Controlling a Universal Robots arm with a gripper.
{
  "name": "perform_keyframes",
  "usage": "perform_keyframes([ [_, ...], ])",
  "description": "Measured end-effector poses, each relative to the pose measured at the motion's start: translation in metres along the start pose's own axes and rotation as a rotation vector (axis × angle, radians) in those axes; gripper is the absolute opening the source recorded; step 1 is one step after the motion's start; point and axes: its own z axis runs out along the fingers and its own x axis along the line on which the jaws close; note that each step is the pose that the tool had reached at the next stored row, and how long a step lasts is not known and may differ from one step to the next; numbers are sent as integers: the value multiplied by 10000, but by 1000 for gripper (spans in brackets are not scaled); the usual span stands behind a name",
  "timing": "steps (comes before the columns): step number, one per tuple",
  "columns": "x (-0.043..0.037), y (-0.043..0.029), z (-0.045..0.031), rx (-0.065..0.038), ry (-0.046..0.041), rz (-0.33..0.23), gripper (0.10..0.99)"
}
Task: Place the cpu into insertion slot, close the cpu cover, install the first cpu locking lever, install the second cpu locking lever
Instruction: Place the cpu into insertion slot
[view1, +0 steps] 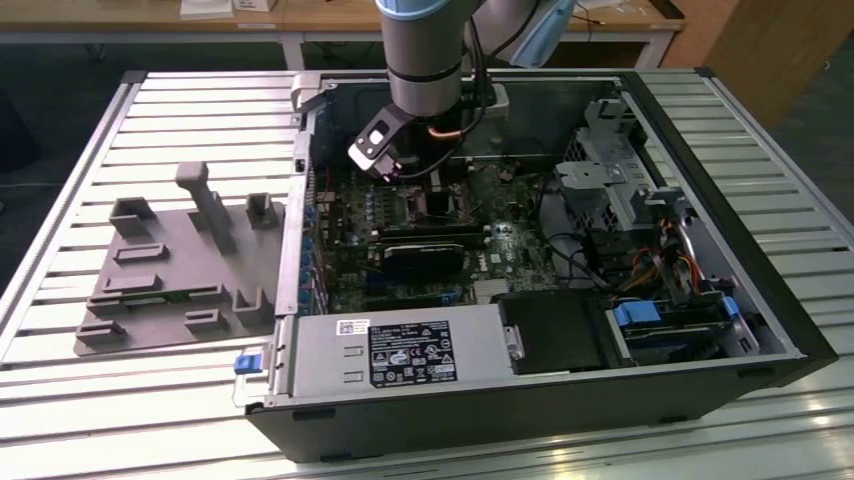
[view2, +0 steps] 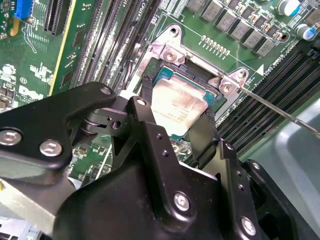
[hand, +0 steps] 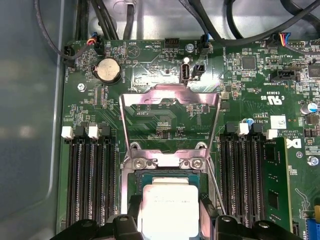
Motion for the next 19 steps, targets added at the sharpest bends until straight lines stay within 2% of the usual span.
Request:
perform_keyframes([
  [19, 2, -1, 25, -6, 24, -113, 545],
])
